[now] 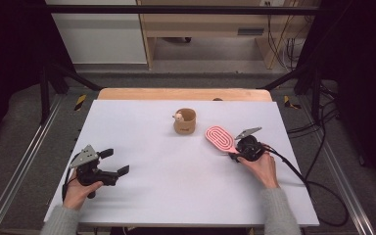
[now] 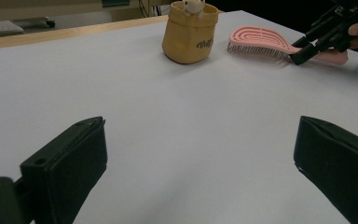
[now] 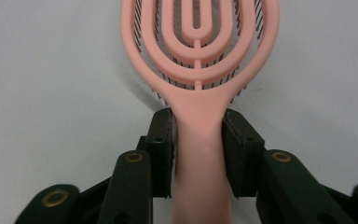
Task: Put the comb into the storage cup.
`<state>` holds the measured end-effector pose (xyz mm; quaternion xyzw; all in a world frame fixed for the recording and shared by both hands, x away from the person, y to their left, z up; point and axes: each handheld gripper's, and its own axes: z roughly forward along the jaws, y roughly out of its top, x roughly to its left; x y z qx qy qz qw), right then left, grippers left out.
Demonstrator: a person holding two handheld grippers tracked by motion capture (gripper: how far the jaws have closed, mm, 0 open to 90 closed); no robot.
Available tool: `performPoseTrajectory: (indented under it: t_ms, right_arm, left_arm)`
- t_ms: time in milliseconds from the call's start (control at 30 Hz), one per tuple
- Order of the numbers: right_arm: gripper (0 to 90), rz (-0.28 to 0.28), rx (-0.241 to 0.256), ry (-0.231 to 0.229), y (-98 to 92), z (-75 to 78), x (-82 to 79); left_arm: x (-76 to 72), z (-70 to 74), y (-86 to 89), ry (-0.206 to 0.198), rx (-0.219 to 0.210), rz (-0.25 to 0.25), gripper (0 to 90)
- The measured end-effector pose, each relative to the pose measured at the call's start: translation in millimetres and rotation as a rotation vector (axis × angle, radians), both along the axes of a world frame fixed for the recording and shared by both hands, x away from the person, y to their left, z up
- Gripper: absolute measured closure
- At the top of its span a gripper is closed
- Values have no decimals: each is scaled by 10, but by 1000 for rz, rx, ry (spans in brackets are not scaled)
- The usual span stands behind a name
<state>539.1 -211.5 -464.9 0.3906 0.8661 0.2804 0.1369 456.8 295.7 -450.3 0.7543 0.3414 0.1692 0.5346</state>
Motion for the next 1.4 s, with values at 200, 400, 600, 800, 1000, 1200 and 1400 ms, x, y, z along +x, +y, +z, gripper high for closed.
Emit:
performPoseTrajectory:
  t_ms: [200,400,600,800,1000,1200,1400]
  right_arm:
    - [687,-4,-5,7,-4,8,-3]
    - [691,-10,-5,14,-9,16,-11]
    - [692,-24,1,18,-12,33,-26]
    - [693,-26,14,9,-27,63,-43]
    - [692,-36,42,-7,-54,127,-84]
    - [693,-37,56,-21,-72,161,-112]
    - [693,-46,68,-22,-70,182,-131]
  left_arm:
    - [-2,1,-3,0,0,0,26]
    - [-2,3,-4,-2,-3,-1,26]
    - [-2,4,-2,-2,-3,-1,27]
    - [-3,8,0,-4,-5,2,28]
    - [-3,8,0,-3,-6,4,28]
    - [-5,10,-4,-3,-5,3,28]
    - [-6,11,-6,-3,-6,3,28]
